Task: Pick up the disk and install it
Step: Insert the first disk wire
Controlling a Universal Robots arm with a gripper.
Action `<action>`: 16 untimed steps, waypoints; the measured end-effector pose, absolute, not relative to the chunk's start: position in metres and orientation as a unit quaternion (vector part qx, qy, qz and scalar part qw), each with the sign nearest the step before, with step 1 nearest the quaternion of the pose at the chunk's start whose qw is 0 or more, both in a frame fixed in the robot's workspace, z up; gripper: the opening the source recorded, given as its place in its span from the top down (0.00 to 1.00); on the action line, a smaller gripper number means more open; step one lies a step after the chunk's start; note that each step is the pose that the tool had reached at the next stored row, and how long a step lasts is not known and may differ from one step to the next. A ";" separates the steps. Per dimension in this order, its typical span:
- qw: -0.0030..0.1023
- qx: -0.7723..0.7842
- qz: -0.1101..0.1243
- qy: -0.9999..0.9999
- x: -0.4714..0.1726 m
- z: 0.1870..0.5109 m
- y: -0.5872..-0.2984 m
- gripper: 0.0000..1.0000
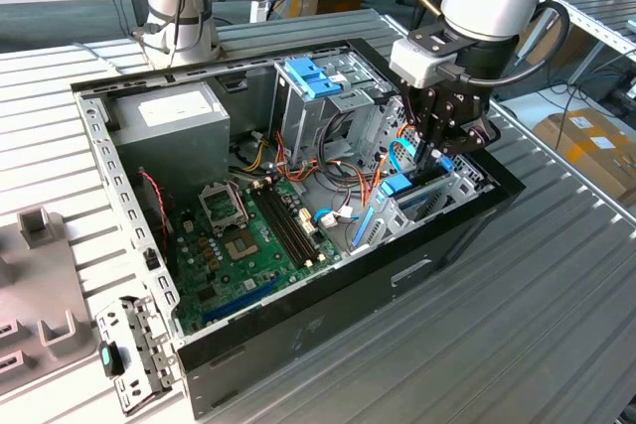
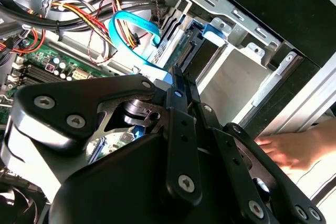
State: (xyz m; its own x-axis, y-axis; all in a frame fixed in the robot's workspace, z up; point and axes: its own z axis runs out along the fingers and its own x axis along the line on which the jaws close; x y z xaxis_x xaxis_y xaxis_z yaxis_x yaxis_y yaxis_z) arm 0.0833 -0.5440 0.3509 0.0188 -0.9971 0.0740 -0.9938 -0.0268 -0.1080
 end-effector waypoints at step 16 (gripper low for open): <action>0.010 -0.714 -0.062 0.697 0.083 0.351 -0.543 0.84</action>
State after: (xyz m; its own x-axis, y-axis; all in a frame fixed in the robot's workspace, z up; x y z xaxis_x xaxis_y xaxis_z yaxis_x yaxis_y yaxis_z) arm 0.0833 -0.5434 0.3508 0.0195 -0.9971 0.0738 -0.9945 -0.0269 -0.1007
